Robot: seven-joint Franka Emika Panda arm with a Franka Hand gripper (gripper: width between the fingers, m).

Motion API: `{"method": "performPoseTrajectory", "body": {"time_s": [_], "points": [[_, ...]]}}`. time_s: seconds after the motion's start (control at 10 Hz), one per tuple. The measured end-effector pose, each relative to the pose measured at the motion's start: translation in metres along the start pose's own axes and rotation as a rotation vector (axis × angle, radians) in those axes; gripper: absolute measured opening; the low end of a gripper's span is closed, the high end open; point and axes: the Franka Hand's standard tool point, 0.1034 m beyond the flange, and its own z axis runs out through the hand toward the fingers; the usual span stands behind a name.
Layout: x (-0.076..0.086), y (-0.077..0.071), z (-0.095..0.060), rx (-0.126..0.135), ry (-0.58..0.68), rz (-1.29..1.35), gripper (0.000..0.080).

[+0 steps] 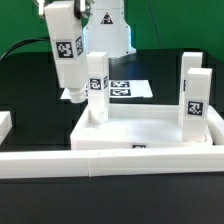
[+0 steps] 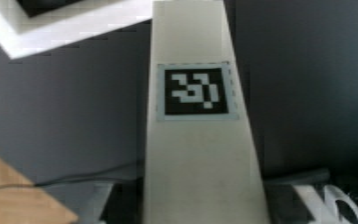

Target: Assemble desk

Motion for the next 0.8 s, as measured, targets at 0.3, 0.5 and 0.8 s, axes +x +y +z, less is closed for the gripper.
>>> {"method": "performPoseTrajectory", "body": {"time_s": [0.3,0.5,0.8], "points": [[-0.016,-0.004,0.006,-0.006,0.003,0.0,0.029],[-0.037,-0.004,0.012,-0.012,-0.022,-0.012,0.029],[-0.052,-0.014,0.023,-0.014,-0.036,-0.003,0.029]]}}
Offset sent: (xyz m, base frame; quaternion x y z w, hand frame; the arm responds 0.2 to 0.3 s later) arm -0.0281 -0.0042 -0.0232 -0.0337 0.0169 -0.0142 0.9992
